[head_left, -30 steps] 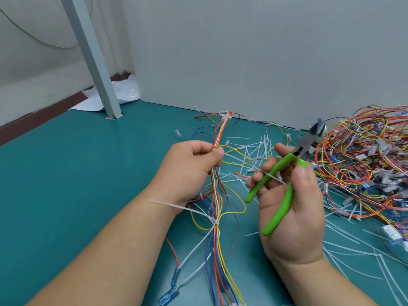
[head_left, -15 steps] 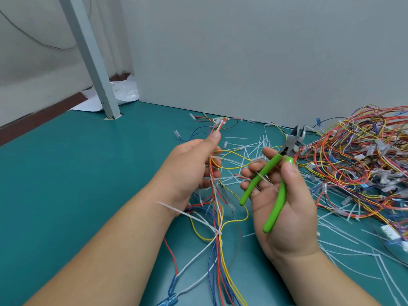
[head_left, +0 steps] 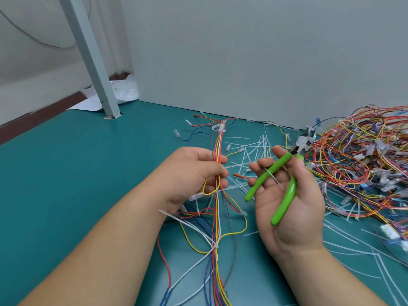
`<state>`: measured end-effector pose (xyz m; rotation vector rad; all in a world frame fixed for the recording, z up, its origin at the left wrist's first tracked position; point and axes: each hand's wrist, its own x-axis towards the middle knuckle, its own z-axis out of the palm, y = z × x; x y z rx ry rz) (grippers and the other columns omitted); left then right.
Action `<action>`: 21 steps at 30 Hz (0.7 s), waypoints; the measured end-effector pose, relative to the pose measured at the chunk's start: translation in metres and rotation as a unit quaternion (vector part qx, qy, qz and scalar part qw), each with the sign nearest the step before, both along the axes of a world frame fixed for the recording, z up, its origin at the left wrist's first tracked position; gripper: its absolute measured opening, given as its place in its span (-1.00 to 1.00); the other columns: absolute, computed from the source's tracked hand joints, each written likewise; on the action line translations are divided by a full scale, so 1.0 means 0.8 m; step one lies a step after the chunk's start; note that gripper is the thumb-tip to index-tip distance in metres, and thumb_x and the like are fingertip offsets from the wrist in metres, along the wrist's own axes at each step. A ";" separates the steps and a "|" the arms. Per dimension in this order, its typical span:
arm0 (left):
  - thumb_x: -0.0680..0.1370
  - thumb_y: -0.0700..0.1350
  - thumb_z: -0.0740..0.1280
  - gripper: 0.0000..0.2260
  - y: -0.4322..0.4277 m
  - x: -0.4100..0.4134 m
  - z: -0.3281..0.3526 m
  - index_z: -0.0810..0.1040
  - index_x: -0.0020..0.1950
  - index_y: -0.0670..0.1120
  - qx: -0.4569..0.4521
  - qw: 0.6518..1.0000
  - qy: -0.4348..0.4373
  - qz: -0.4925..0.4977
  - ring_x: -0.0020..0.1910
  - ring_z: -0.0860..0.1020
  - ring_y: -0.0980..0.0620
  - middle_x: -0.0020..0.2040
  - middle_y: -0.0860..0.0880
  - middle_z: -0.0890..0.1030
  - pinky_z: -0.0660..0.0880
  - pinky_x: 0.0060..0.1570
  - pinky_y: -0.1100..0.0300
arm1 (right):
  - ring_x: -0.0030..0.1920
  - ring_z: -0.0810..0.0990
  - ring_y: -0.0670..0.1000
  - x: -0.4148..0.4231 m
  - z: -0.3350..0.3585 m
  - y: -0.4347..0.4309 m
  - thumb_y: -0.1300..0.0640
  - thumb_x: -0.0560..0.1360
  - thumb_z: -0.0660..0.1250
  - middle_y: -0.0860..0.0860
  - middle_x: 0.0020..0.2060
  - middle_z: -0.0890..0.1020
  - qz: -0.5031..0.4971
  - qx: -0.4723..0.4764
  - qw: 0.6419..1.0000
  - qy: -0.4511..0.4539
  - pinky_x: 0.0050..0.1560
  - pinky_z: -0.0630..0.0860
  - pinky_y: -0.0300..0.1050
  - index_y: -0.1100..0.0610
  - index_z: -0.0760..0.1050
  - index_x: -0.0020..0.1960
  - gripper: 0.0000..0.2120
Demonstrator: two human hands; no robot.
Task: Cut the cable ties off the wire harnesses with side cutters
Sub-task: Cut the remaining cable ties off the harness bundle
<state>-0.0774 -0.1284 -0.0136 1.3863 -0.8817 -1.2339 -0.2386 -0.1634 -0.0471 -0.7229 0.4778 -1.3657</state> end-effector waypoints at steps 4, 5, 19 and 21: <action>0.57 -0.29 0.40 -0.95 -0.001 0.004 -0.005 0.64 -0.07 -0.27 0.016 0.999 -0.036 0.004 -0.22 0.68 -0.08 -0.19 -0.19 0.70 0.65 -0.20 0.13 | 0.01 0.65 0.14 -0.002 0.002 0.001 0.00 0.61 0.18 0.08 -0.14 0.66 -0.020 -0.009 1.000 -0.002 -0.13 0.61 -0.09 0.16 0.49 0.28 -0.65; 0.56 -0.25 0.42 -0.93 0.000 0.006 -0.005 0.66 -0.09 -0.25 0.023 0.999 -0.047 -0.001 -0.22 0.68 -0.07 -0.18 -0.18 0.70 0.63 -0.27 0.16 | 0.03 0.66 0.14 -0.002 0.002 0.001 -0.01 0.60 0.19 0.08 -0.13 0.66 -0.021 -0.012 1.000 -0.002 -0.13 0.61 -0.10 0.16 0.49 0.28 -0.65; 0.52 -0.16 0.49 -0.90 -0.010 -0.002 -0.008 0.68 -0.19 -0.13 -0.033 0.989 -0.004 0.146 -0.38 0.61 0.08 -0.28 -0.08 0.69 0.48 -0.45 0.30 | 0.02 0.62 0.09 0.002 -0.004 0.021 -0.19 0.51 0.36 -0.02 -0.02 0.60 -0.017 -0.179 0.966 0.186 0.05 0.57 0.12 -0.13 0.58 0.33 -0.58; 0.53 -0.14 0.49 -0.91 -0.010 -0.001 -0.009 0.68 -0.15 -0.13 -0.036 0.987 -0.004 0.156 -0.33 0.63 0.07 -0.24 -0.08 0.70 0.49 -0.43 0.30 | -0.01 0.61 0.12 0.005 -0.003 0.027 -0.09 0.49 0.34 0.02 -0.03 0.61 -0.036 -0.200 0.962 0.180 0.02 0.58 0.09 -0.05 0.54 0.33 -0.58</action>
